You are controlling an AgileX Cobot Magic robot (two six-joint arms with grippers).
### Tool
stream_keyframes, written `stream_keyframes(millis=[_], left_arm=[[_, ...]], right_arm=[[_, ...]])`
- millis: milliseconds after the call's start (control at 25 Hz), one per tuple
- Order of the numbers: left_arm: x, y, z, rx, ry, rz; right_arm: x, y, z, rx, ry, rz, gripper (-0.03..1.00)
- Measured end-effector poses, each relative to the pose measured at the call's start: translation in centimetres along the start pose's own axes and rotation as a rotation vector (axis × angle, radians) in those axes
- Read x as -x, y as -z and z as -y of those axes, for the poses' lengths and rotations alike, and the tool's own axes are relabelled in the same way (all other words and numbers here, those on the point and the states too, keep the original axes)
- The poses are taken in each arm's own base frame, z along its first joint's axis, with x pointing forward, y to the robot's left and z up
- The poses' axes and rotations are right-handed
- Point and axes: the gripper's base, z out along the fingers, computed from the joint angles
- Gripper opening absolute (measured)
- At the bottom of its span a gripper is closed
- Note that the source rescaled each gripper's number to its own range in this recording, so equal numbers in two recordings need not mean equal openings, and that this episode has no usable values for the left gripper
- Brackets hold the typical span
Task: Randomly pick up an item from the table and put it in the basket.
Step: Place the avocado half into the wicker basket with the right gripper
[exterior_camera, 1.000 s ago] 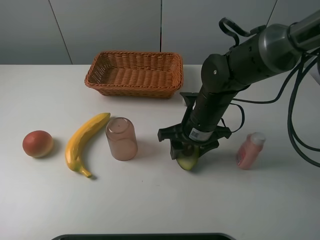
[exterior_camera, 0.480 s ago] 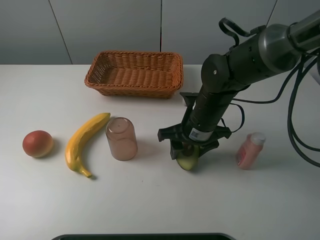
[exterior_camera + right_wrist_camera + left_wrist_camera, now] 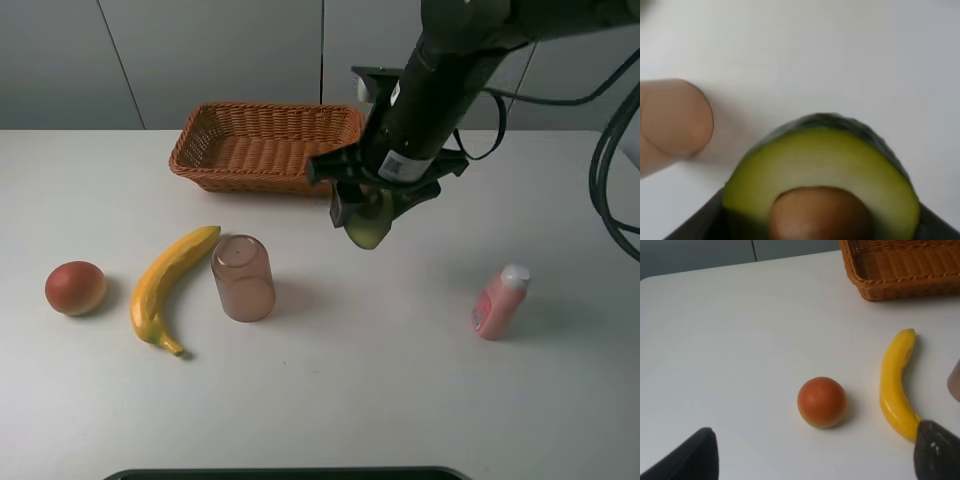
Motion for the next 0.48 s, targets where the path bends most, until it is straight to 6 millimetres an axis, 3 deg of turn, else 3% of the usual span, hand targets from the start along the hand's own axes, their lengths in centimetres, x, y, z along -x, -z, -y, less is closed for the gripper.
stream_keyframes(millis=[280,400,480], left_arm=[[0.0,0.0,0.0,0.0,0.0,0.0],[0.0,0.0,0.0,0.0,0.0,0.0],[0.0,0.0,0.0,0.0,0.0,0.0]], right_arm=[[5.1,7.7,-0.9,-0.091,0.128,0.277,0.01],[7.1,9.6,-1.1,-0.126,0.18,0.431,0.01],[8.4,9.7,-1.3,-0.125,0.203,0.509,0.01]])
